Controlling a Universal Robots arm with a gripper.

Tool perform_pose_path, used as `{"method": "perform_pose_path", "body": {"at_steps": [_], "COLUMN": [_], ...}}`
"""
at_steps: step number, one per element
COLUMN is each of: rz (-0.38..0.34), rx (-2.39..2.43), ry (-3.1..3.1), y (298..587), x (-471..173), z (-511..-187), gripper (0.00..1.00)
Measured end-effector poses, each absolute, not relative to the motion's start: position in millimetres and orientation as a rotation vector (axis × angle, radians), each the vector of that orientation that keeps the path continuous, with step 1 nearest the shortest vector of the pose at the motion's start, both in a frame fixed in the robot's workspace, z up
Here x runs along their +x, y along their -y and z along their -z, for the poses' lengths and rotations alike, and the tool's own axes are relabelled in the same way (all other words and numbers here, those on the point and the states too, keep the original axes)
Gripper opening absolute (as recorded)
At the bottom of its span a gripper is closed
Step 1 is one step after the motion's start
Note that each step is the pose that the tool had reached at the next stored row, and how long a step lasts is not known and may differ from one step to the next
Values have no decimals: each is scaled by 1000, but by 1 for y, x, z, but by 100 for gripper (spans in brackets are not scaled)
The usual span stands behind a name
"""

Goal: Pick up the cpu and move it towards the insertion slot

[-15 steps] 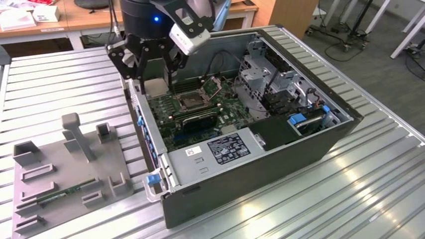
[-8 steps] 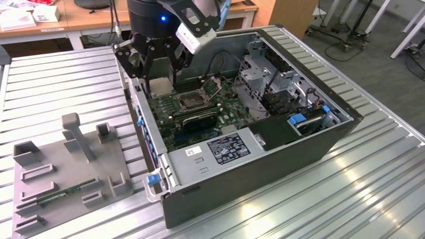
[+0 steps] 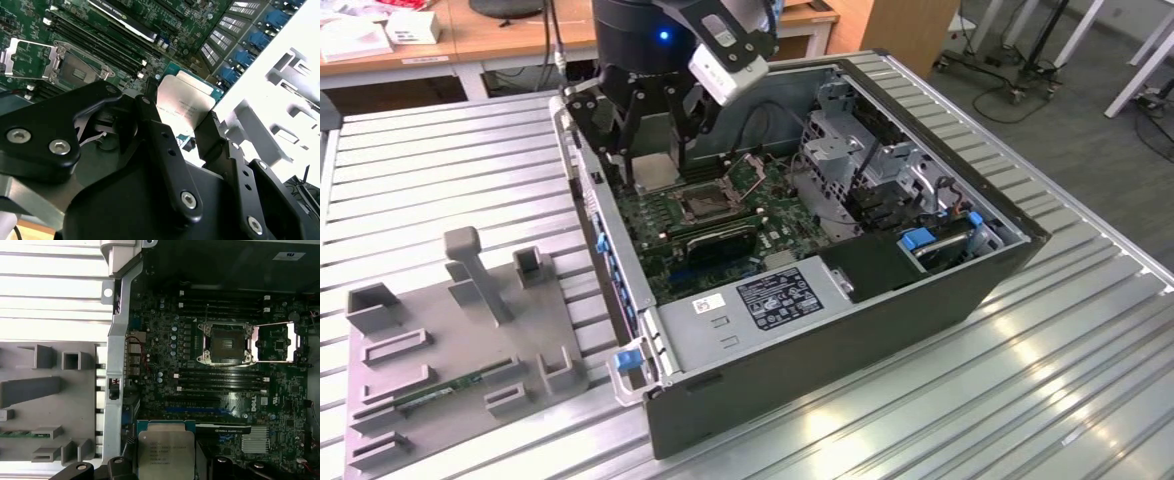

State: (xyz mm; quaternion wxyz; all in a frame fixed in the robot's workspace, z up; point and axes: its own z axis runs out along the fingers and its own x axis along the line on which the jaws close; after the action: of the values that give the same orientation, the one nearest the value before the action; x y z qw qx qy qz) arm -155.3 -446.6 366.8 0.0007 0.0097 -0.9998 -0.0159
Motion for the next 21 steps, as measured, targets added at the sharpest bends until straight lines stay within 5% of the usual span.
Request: {"method": "perform_pose_path", "body": {"at_steps": [21], "rz": [50], "rx": [30], "ry": [3140], "y": [447], "x": [-134], "z": [-367], "gripper": [54]}}
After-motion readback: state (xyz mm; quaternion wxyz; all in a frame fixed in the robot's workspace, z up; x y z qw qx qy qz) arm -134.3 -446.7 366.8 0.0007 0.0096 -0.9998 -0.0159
